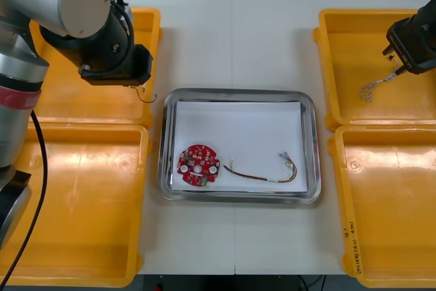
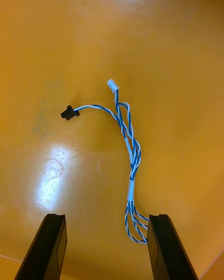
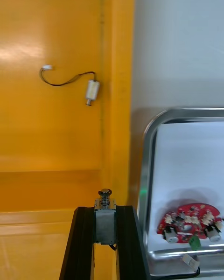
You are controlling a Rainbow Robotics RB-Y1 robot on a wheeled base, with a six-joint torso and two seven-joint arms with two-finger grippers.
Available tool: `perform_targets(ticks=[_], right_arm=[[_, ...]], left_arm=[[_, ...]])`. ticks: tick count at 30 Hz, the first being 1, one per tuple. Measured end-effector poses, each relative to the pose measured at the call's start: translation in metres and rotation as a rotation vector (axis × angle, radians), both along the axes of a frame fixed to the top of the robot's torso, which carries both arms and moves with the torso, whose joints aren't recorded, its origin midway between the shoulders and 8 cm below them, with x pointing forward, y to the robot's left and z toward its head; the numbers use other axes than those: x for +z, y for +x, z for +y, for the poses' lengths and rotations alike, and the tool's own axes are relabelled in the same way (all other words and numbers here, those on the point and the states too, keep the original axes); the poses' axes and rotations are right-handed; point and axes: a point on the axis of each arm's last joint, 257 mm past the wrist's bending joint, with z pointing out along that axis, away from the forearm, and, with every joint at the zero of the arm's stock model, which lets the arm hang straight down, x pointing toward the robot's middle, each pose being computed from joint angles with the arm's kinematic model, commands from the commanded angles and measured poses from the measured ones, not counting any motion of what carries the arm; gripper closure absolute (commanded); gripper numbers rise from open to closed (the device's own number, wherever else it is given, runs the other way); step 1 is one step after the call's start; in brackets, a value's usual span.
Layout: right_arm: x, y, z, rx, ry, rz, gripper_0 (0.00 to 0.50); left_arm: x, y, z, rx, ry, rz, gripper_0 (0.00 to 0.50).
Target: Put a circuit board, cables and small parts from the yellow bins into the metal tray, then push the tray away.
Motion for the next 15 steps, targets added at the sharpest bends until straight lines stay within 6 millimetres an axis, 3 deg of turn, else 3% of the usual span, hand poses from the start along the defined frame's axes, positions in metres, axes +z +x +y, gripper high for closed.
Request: perform_targets(ticks=[6, 15], right_arm=[[-0.011, 0.004, -0.006, -0.015, 0.001, -0.025, 0.0], [-0.036, -0.003, -0.007, -0.021, 0.005, -0.004, 0.0]], left_arm=[[-0.012, -0.009, -0.031, -0.069, 0.011, 0.024, 0.5], [-0.033, -0.019, -0.06, -0.157, 0.063, 0.035, 0.5]])
